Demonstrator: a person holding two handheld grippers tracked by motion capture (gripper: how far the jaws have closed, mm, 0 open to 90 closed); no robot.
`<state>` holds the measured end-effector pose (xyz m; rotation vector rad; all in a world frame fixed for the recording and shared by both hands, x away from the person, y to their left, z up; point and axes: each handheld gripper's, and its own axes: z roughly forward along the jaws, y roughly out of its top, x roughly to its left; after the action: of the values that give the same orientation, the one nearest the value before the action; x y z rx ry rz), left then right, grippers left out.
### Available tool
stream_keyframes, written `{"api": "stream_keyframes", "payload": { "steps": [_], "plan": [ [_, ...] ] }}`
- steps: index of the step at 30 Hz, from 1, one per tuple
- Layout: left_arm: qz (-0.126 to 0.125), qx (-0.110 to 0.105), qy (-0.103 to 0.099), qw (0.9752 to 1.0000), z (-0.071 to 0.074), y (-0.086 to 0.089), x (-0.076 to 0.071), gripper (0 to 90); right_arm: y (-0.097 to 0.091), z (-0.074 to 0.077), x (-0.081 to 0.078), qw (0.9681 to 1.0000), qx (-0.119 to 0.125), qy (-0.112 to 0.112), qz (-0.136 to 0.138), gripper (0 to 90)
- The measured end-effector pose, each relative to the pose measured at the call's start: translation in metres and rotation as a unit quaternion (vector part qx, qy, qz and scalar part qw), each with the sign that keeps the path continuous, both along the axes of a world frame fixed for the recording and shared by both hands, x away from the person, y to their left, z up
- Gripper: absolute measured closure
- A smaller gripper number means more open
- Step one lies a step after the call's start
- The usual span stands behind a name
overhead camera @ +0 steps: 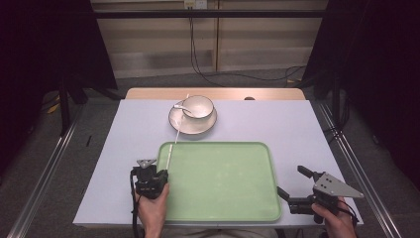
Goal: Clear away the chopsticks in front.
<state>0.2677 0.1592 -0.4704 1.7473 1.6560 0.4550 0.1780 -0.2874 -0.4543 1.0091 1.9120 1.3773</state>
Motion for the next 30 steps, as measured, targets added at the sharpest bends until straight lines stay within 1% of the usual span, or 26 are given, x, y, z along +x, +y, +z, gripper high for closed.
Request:
{"api": "stream_keyframes", "payload": {
  "steps": [2,3,4,6,8,11,12,14,15,16,17,18,19,20,21,22,23,24,26,27,28,29,30],
  "plan": [
    [0.000,-0.003,0.001,1.0000,0.000,0.002,0.000,84.4,0.000,0.000,0.000,1.0000,0.000,0.000,0.000,2.1],
    [-0.001,0.000,0.001,1.0000,0.000,0.002,0.000,82.8,0.000,0.000,0.000,1.0000,0.000,0.000,0.000,2.1],
    [-0.008,0.002,0.000,1.0000,0.000,0.002,0.000,82.8,0.000,0.000,0.000,1.0000,0.000,0.000,0.000,2.1],
    [-0.010,0.006,-0.002,0.9999,0.001,0.001,0.000,75.9,0.000,0.000,0.000,1.0000,0.000,0.000,0.001,2.1],
    [-0.015,0.006,-0.004,0.9999,0.001,0.001,0.001,75.6,0.000,0.000,0.000,1.0000,0.000,0.000,0.000,2.1],
    [-0.018,0.003,-0.004,0.9998,0.001,0.003,0.002,64.2,0.000,0.000,0.000,1.0000,0.000,0.000,-0.001,2.1],
    [-0.019,0.001,-0.010,0.9998,0.001,0.003,0.002,56.3,0.000,0.000,0.000,1.0000,0.000,0.000,-0.001,2.1],
    [-0.033,-0.005,-0.022,0.9992,0.002,0.006,0.002,52.0,0.000,0.000,0.000,1.0000,0.000,0.000,0.000,2.1],
    [-0.034,0.003,-0.025,0.9991,0.003,0.006,0.003,51.1,0.000,0.000,0.000,1.0000,0.000,0.001,-0.001,2.1],
    [-0.036,0.002,-0.028,0.9990,0.003,0.005,0.004,50.0,0.000,0.000,0.000,1.0000,0.000,0.001,-0.001,2.1],
    [-0.044,0.001,-0.028,0.9986,0.004,0.006,0.005,50.0,0.000,0.000,0.000,1.0000,0.000,0.001,-0.001,2.1],
    [-0.048,-0.002,-0.031,0.9983,0.004,0.007,0.006,45.4,0.000,0.000,0.000,1.0000,0.000,0.001,-0.001,2.1],
    [-0.051,0.002,-0.032,0.9982,0.005,0.008,0.007,45.4,0.000,0.000,0.000,1.0000,0.000,0.001,-0.001,2.1],
    [-0.049,-0.001,-0.038,0.9981,0.006,0.008,0.008,41.6,0.000,0.000,0.000,1.0000,0.000,0.002,-0.001,2.1],
    [-0.052,-0.001,-0.045,0.9976,0.008,0.009,0.008,41.2,0.000,0.000,0.000,1.0000,-0.001,0.001,-0.001,2.1],
    [-0.052,-0.002,-0.049,0.9975,0.009,0.010,0.009,41.1,0.000,0.000,0.000,1.0000,0.000,0.001,-0.002,2.1],
    [-0.053,0.009,-0.050,0.9973,0.010,0.010,0.011,39.7,0.000,0.000,0.000,1.0000,0.000,0.001,-0.002,2.1],
    [-0.058,0.015,-0.052,0.9969,0.010,0.011,0.015,39.7,0.000,0.000,0.000,1.0000,0.000,0.001,-0.002,2.1],
    [-0.070,0.011,-0.051,0.9962,0.011,0.015,0.021,35.8,-0.001,0.000,0.000,1.0000,-0.002,0.000,-0.002,2.1],
    [-0.078,0.012,-0.054,0.9954,0.012,0.016,0.024,33.0,-0.001,0.000,0.000,1.0000,-0.002,0.001,-0.004,2.1],
    [-0.081,0.013,-0.059,0.9949,0.012,0.017,0.027,31.8,-0.001,0.000,0.000,1.0000,-0.002,0.002,-0.004,2.1],
    [-0.086,0.017,-0.062,0.9942,0.013,0.018,0.030,29.2,-0.001,0.000,0.000,1.0000,-0.001,0.004,-0.004,2.1],
    [-0.093,0.018,-0.063,0.9935,0.014,0.018,0.033,21.6,-0.001,0.000,0.001,1.0000,-0.002,0.002,-0.004,2.1]
  ]
}}
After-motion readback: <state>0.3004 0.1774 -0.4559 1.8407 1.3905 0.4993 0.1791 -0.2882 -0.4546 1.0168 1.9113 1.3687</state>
